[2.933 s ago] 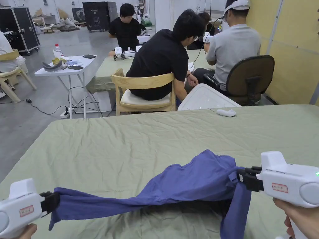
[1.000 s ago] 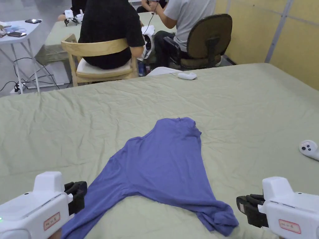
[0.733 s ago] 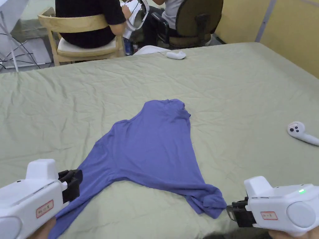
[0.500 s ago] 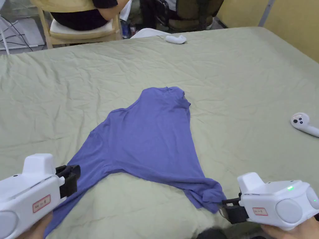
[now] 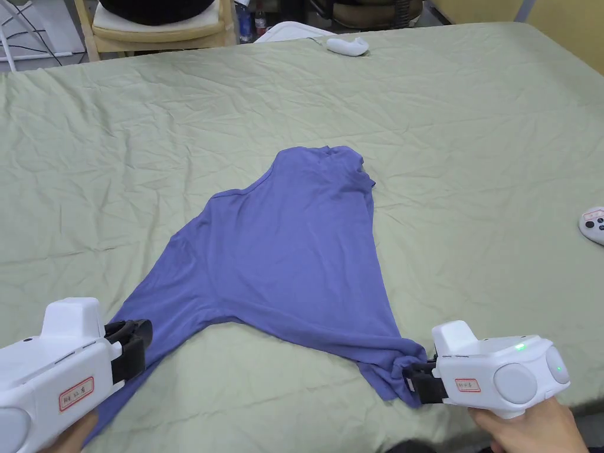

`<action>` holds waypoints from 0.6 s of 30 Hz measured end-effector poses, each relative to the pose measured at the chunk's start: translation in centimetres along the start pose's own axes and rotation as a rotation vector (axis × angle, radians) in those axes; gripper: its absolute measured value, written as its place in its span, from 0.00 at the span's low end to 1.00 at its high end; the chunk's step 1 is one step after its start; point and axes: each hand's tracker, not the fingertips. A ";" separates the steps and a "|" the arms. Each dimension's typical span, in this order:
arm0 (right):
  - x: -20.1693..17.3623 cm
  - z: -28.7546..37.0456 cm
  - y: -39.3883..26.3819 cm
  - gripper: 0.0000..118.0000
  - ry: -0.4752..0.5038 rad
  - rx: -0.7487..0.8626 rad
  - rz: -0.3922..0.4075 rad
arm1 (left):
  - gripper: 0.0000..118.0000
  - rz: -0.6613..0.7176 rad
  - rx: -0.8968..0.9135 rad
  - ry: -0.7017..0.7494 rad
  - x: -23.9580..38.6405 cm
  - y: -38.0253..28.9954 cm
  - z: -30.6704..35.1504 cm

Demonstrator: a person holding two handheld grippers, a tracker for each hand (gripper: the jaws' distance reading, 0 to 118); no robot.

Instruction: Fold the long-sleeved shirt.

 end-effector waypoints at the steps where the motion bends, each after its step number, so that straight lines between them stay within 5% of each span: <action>1: 0.0 0.2 -0.1 0.07 0.002 0.014 -0.004 | 0.00 -0.004 -0.002 0.002 0.1 0.1 -0.2; 5: -0.2 0.4 -0.1 0.06 0.010 0.024 -0.030 | 0.00 -0.039 -0.034 0.007 0.0 1.1 -1.9; 14: -0.9 -0.2 0.2 0.06 -0.010 0.005 0.043 | 0.04 -0.285 -0.116 0.066 -2.1 8.3 -11.3; 17: -0.8 -0.4 0.3 0.06 -0.005 -0.003 0.041 | 0.65 -0.296 -0.213 0.044 -3.0 10.8 -15.1; 18: -0.8 -0.4 0.3 0.06 -0.004 -0.004 0.041 | 0.68 -0.296 -0.240 0.041 -3.3 11.4 -16.5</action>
